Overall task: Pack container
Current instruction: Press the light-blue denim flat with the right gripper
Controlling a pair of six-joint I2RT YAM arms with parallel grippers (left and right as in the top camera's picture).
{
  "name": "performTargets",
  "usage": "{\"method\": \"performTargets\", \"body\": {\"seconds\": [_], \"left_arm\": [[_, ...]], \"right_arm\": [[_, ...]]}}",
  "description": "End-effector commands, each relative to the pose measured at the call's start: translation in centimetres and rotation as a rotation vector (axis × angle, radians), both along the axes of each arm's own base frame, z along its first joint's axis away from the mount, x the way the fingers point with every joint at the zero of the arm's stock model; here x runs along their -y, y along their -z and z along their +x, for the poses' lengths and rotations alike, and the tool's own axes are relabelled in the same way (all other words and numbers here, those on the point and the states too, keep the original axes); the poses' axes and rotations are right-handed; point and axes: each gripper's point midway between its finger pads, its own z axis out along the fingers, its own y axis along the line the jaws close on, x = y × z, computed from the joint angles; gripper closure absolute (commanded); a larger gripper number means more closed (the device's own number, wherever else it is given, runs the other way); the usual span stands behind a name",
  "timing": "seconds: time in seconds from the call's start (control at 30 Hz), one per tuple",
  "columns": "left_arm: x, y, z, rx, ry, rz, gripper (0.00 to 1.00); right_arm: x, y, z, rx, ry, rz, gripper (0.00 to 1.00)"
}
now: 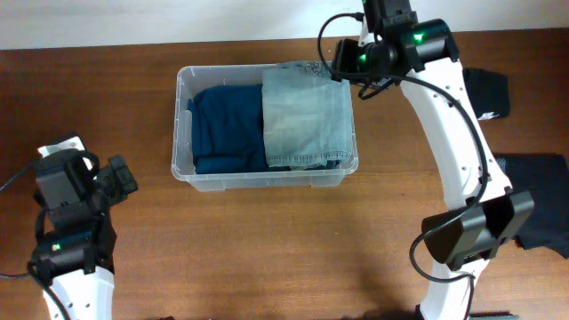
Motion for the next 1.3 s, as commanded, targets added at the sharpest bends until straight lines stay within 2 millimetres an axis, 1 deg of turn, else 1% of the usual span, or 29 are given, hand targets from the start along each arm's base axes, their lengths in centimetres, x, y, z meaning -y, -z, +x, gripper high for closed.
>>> {"method": "performTargets", "body": {"seconds": [0.0, 0.03, 0.1, 0.17, 0.27, 0.5, 0.57, 0.7, 0.77, 0.83, 0.9, 0.97, 1.07, 1.13, 1.2, 1.27], "left_arm": [[-0.1, 0.1, 0.0, 0.005, -0.008, -0.013, 0.01], [-0.1, 0.1, 0.0, 0.005, -0.008, -0.013, 0.01], [-0.1, 0.1, 0.0, 0.005, -0.008, -0.013, 0.01], [0.0, 0.1, 0.0, 0.005, -0.008, -0.013, 0.01], [0.0, 0.1, 0.0, 0.005, -0.008, -0.013, 0.00], [-0.1, 0.1, 0.0, 0.005, -0.008, -0.013, 0.01], [-0.1, 0.1, 0.0, 0.005, -0.008, -0.013, 0.01], [-0.1, 0.1, 0.0, 0.005, -0.008, -0.013, 0.01], [-0.1, 0.1, 0.0, 0.005, -0.008, -0.013, 0.01], [-0.1, 0.1, 0.0, 0.005, -0.008, -0.013, 0.01], [-0.1, 0.1, 0.0, 0.005, -0.008, -0.013, 0.01], [0.0, 0.1, 0.0, 0.005, -0.008, -0.013, 0.01], [-0.1, 0.1, 0.0, 0.005, -0.008, -0.013, 0.01], [0.0, 0.1, 0.0, 0.005, -0.008, -0.013, 0.01], [-0.1, 0.1, 0.0, 0.005, -0.008, -0.013, 0.01], [-0.1, 0.1, 0.0, 0.005, -0.008, -0.013, 0.01]], "right_arm": [[-0.1, -0.3, -0.2, 0.010, -0.014, -0.024, 0.67], [-0.2, 0.2, -0.2, 0.001, -0.023, -0.030, 0.80], [-0.6, 1.0, -0.2, -0.014, -0.051, -0.047, 0.95], [-1.1, 2.1, -0.3, -0.034, -0.075, -0.070, 0.96], [-1.0, 4.0, -0.1, -0.070, -0.067, -0.125, 0.96], [-1.0, 9.4, 0.2, -0.189, -0.070, -0.176, 0.96], [-1.0, 11.4, 0.2, -0.233, -0.073, -0.188, 0.96], [-0.8, 15.0, -0.4, -0.329, -0.079, -0.214, 0.96], [-0.7, 15.9, -0.7, -0.357, -0.081, -0.222, 0.96], [-0.7, 16.0, -0.7, -0.357, -0.094, -0.227, 0.96], [-0.8, 14.9, -0.5, -0.328, -0.111, -0.228, 0.96], [-0.8, 13.2, -0.1, -0.287, -0.112, -0.221, 0.96], [-1.1, 9.7, 0.7, -0.194, -0.114, -0.203, 0.96], [-1.0, 7.7, 1.5, -0.135, -0.103, -0.203, 0.96], [-0.7, 6.5, 2.3, -0.087, -0.085, -0.219, 0.96], [-0.3, 6.3, 2.8, -0.065, -0.069, -0.236, 0.96]]}}
